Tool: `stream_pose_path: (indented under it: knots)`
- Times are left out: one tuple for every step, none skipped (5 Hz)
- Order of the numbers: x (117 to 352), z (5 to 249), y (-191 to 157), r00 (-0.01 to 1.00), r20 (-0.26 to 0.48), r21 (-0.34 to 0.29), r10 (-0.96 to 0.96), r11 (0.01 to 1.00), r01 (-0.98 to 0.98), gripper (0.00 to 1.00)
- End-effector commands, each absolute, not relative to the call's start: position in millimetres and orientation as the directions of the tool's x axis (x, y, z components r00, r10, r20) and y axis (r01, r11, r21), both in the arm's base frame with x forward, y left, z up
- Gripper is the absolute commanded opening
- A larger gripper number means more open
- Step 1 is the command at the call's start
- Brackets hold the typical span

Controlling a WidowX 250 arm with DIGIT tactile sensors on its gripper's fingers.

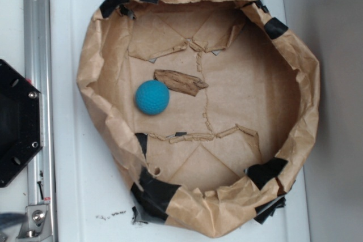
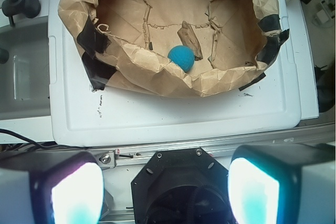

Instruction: Grab the blue ball.

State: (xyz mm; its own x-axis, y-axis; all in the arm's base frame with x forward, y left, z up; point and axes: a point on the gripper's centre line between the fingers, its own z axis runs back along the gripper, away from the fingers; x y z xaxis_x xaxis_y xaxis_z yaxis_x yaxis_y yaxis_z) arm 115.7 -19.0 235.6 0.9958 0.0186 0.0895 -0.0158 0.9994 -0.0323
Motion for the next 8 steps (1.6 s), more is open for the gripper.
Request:
stream_pose_path:
  knots:
    - [116, 236, -19, 0.996, 0.089, -0.032, 0.019, 0.999, -0.016, 1.00]
    - [145, 214, 21, 0.992, 0.111, 0.018, 0.057, 0.998, -0.059, 1.00]
    - [176, 204, 49, 0.990, 0.139, 0.087, 0.011, 0.996, -0.023, 1.00]
    - [193, 187, 60, 0.991, 0.131, 0.117, 0.019, 0.993, -0.035, 1.00]
    - [220, 144, 59, 0.997, 0.055, 0.145, -0.057, 0.988, 0.049, 1.00]
    - [238, 93, 50, 0.976, 0.032, 0.136, -0.213, 0.969, 0.207, 1.00]
    - [241, 65, 54, 0.953, 0.021, 0.106, -0.303, 0.948, 0.300, 1.00]
    - [237, 50, 54, 0.854, 0.074, 0.064, -0.515, 0.857, 0.511, 1.00]
